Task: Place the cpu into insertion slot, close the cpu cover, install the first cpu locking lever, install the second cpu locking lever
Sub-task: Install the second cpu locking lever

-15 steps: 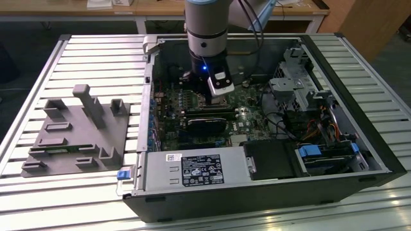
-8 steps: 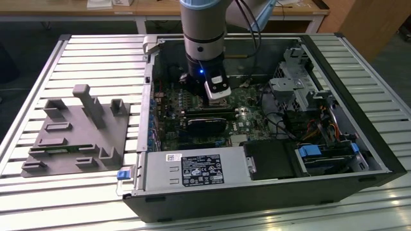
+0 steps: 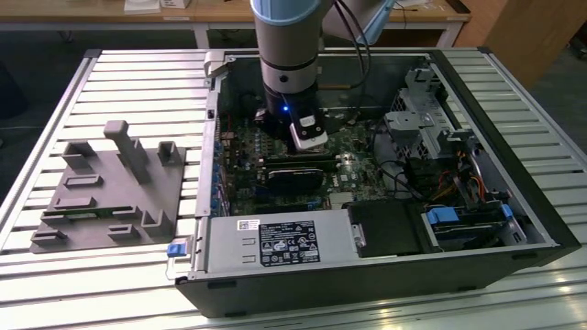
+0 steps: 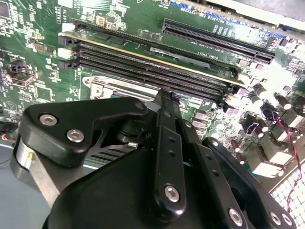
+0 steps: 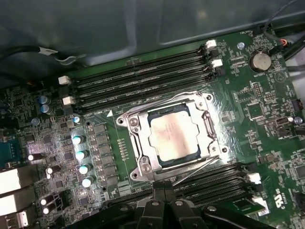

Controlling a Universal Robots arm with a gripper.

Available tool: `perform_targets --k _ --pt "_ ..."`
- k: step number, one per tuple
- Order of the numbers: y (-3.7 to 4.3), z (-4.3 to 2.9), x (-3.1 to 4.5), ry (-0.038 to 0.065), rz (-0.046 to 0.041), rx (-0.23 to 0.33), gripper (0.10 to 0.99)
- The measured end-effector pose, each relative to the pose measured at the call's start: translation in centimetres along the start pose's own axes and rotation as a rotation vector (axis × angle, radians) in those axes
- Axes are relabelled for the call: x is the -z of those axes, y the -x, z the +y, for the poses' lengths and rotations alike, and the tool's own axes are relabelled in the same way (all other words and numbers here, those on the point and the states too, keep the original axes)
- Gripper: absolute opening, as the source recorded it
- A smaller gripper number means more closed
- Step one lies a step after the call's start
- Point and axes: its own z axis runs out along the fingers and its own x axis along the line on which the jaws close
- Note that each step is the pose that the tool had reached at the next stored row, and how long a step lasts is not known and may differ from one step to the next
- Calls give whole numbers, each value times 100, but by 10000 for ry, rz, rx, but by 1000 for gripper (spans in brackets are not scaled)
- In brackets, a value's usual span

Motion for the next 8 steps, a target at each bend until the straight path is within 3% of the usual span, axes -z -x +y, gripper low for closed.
perform_targets --k 5,8 --pt "-5 -44 -26 246 82 55 106" --pt "-4 -69 -37 445 143 77 106"
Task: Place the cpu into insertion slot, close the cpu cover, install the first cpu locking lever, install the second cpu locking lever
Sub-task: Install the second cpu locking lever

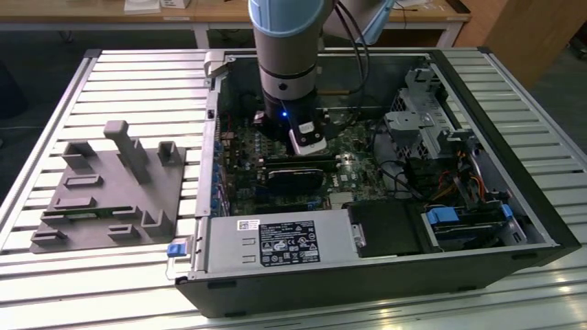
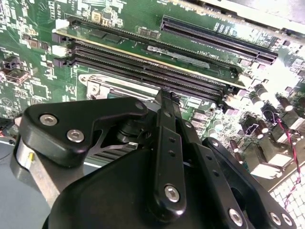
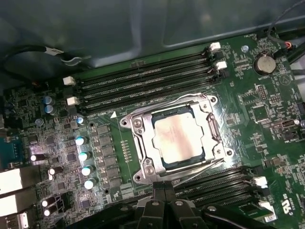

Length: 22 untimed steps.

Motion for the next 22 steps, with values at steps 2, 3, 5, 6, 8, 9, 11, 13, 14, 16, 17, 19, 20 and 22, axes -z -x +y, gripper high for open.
perform_targets --k 2,3,5,6,8,9,11,13,14,16,17,19,20,22 --pt "0 -15 -5 144 44 13 106" --pt "-1 -23 -8 219 68 20 106" --pt "0 -40 -11 329 102 36 106" --pt "2 -50 -12 377 118 48 106" --pt "5 -69 -16 435 140 74 106" --pt "8 -80 -17 445 145 88 106" --pt "14 -101 -18 456 153 114 106" --pt "17 -115 -20 460 159 138 106" --pt "18 -120 -21 464 163 149 106" --pt "19 -127 -25 469 167 168 106" --pt "19 -130 -27 472 169 178 106" --pt "18 -136 -32 480 176 198 106" --pt "16 -138 -36 491 181 209 106" --pt "7 -145 -45 530 197 228 106"
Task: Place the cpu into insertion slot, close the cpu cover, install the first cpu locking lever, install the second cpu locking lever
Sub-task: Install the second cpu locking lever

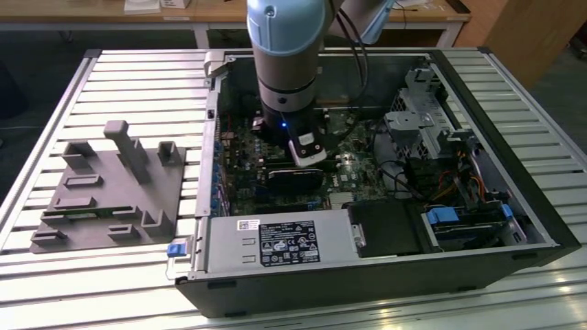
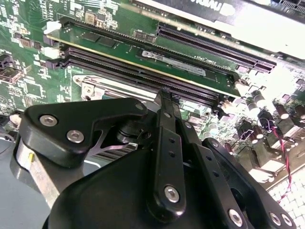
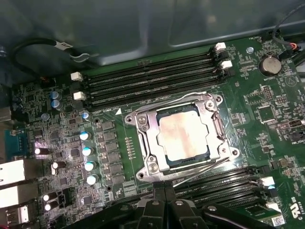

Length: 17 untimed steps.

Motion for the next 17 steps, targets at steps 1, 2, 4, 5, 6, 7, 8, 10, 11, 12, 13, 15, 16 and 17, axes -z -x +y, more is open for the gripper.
perform_targets --k 1,2,4,5,6,7,8,10,11,12,13,15,16,17 --pt "-7 -4 -6 22 8 8 106" --pt "-15 -9 -11 48 16 15 106" --pt "-31 -17 -24 109 35 27 106" --pt "-40 -20 -32 143 44 33 106" --pt "-45 -23 -38 171 54 38 106" --pt "-48 -26 -44 207 65 44 106" --pt "-51 -28 -49 251 78 47 106" --pt "-55 -30 -58 339 100 50 106" --pt "-56 -32 -62 392 114 52 106" --pt "-56 -33 -66 448 130 53 106" --pt "-57 -34 -70 493 143 55 106" --pt "-58 -35 -81 541 156 56 106" --pt "-58 -36 -86 558 161 58 106" --pt "-58 -37 -91 575 165 60 106"
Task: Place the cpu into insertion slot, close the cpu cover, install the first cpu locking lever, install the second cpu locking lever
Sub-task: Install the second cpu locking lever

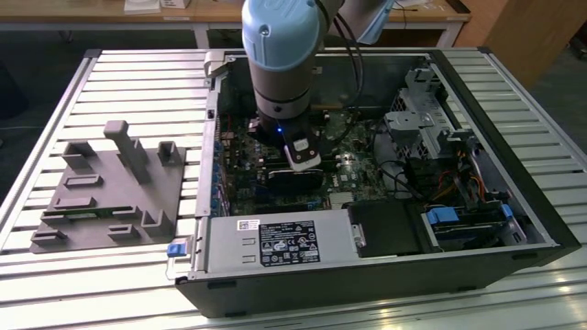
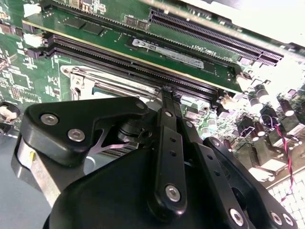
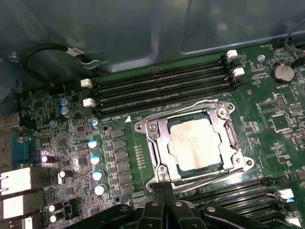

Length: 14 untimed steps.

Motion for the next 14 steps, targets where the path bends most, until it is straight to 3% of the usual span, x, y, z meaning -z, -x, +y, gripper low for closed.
perform_targets --k 7,14 --pt "-1 -5 -31 106 34 19 106" --pt "-3 -6 -55 110 41 38 106"
